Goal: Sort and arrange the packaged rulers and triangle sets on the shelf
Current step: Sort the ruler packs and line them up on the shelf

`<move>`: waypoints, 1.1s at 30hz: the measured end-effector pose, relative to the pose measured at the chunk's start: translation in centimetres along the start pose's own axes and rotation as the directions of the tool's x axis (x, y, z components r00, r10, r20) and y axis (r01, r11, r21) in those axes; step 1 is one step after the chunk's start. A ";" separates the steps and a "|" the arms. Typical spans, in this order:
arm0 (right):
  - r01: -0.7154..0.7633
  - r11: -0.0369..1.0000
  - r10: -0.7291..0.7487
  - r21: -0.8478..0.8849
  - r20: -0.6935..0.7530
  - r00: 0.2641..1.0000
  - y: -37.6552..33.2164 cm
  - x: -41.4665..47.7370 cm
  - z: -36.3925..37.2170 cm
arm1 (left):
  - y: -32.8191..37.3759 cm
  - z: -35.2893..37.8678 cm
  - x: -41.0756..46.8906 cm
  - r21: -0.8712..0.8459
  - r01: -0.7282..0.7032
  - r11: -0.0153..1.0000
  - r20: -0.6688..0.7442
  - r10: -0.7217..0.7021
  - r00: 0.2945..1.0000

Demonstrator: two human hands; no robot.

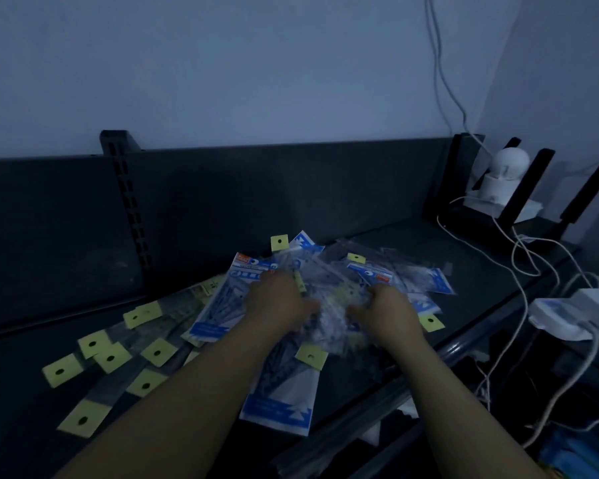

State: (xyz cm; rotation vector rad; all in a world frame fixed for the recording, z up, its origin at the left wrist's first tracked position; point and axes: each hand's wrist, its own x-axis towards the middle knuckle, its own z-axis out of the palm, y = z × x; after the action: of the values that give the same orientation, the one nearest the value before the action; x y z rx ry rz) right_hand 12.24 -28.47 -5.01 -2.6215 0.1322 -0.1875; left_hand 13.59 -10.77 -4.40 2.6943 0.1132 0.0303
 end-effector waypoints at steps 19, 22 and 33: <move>0.000 0.985 -0.037 0.172 0.210 0.977 -1.9 -0.5 -1.5 | -1.6 -3.7 -0.8 -0.489 0.265 0.831 0.237 -0.165 0.957; -0.030 0.985 -0.010 0.169 0.234 0.972 -2.6 -0.6 -1.4 | -1.7 -2.6 -1.9 -0.561 0.298 0.772 0.270 -0.169 0.948; -0.148 0.906 0.027 0.395 0.297 0.955 -3.4 -2.0 -1.7 | -0.9 -1.5 -3.3 -0.706 0.233 0.669 0.180 -0.148 0.972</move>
State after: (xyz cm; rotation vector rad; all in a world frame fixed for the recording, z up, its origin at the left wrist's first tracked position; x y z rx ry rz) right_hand 10.18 -26.07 -2.07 -2.1813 0.0980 0.1802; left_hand 10.17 -9.64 -3.43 1.8598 0.2868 -0.1148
